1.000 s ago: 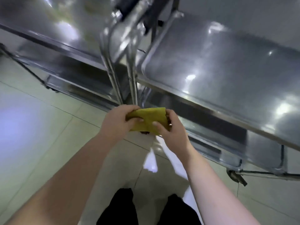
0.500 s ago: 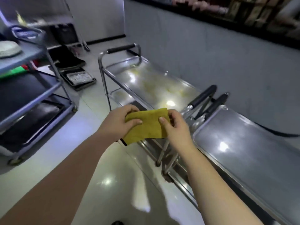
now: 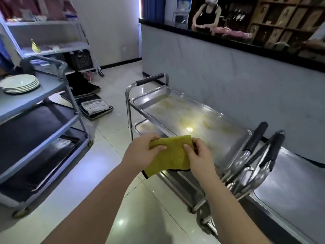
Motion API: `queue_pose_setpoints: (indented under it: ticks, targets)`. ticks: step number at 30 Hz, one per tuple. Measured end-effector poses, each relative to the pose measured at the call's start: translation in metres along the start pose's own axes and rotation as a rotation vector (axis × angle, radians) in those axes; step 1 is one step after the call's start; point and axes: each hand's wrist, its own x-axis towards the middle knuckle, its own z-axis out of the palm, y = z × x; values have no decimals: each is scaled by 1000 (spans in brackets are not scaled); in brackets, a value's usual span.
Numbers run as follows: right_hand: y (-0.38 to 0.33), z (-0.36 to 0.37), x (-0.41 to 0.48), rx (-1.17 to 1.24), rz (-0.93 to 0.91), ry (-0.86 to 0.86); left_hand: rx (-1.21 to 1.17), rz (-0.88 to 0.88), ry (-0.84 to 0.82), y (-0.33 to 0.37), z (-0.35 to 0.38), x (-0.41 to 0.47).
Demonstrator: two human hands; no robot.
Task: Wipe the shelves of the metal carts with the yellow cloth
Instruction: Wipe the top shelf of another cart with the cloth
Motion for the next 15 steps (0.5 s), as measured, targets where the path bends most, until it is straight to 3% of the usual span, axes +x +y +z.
queue_pose_setpoints:
  ticks: [10,15]
  targets:
    - [24,20,142,9,50,-96,-5,33,-34,-33,0,148]
    - [45,37,232,117,51,-17,23,-45,-95,-52,11,231]
